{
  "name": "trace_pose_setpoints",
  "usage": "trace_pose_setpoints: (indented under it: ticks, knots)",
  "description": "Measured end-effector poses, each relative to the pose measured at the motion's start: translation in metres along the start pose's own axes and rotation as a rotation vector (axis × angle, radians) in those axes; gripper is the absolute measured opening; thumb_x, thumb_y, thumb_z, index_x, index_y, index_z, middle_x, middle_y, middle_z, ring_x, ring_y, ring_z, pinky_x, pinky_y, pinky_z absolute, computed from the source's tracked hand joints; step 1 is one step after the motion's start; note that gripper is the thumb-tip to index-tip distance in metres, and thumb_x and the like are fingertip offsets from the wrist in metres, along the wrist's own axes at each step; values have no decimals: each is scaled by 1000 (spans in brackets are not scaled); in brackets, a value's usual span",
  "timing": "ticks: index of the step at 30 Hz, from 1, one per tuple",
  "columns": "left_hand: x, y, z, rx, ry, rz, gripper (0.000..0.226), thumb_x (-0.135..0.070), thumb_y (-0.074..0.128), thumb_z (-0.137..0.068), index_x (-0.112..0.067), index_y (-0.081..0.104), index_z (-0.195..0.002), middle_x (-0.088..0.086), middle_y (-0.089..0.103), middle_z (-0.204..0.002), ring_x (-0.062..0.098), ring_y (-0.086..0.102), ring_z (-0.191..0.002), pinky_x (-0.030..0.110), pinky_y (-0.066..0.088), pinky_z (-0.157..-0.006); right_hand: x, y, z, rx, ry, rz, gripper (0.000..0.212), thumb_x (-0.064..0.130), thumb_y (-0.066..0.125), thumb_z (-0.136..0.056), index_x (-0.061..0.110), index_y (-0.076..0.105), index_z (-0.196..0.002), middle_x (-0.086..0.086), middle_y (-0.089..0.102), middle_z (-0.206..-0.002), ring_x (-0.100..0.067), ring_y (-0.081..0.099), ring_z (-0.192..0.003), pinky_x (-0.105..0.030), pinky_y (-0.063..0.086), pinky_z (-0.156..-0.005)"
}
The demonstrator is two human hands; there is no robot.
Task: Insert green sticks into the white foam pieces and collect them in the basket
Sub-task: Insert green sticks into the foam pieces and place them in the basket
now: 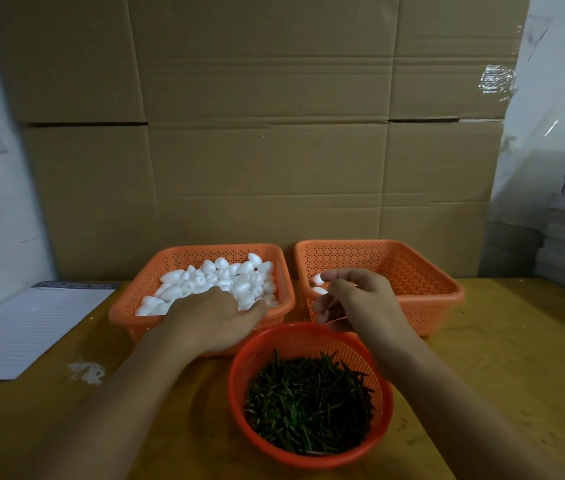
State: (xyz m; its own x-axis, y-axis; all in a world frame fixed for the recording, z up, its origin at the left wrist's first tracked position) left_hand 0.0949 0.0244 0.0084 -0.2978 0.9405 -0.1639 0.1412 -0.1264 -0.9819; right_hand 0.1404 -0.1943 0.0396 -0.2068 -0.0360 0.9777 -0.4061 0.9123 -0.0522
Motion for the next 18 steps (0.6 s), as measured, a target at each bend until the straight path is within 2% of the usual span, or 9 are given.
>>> trace_pose_setpoints:
  ticks: [4,7,9,12,15,18]
  knots:
    - [1,0,0,-36,-14,-18,103,-87,1,-67,-40,21,-156,7,-9,-167,30,-17,-153,50,-7,-124,0,0,0,3,0,1,22,4,44,-99,12,62,-109,-5,71,-66,-15,65,-58,-22,51,-51]
    - [-1,0,-1,-17,3,-48,95,-83,4,-78,-34,35,-153,8,-9,-167,30,-17,-153,52,-5,-123,0,0,0,2,2,0,22,4,44,-98,12,62,-108,-5,71,-66,-14,65,-58,-22,51,-51]
    - [-2,-3,2,-14,-1,-44,88,-80,8,-84,-31,55,-139,8,-4,-167,29,-13,-154,51,-2,-124,1,-1,1,1,1,0,23,3,44,-98,12,62,-108,-5,71,-66,-15,65,-58,-23,51,-51]
    - [-5,-6,6,17,15,-16,89,-83,5,-82,-34,71,-116,11,9,-167,28,-10,-154,50,-3,-124,2,-2,1,4,-5,5,23,3,44,-98,11,62,-109,-6,71,-66,-15,64,-58,-24,51,-51]
    - [-5,-11,9,55,24,51,81,-83,15,-85,-28,75,-86,13,26,-163,27,-12,-154,50,-9,-123,2,-1,1,3,-2,3,23,3,44,-98,11,62,-109,-6,70,-67,-15,64,-58,-25,50,-52]
    - [-3,-16,13,40,16,174,66,-75,33,-91,-21,70,-76,13,44,-154,24,-9,-155,45,-9,-123,2,-2,1,1,2,2,23,3,44,-98,11,61,-110,-7,71,-68,-15,64,-59,-24,50,-52]
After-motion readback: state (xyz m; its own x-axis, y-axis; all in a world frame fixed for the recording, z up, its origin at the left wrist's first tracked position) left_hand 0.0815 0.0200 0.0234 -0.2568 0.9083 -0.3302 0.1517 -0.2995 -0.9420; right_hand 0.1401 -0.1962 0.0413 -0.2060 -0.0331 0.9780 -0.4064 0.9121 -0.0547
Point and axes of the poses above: each hand's wrist, its own z-axis away from the middle knuckle, its own y-axis out of the palm, x = y × z, the point moved 5 cm from there along -z, towards the middle knuckle
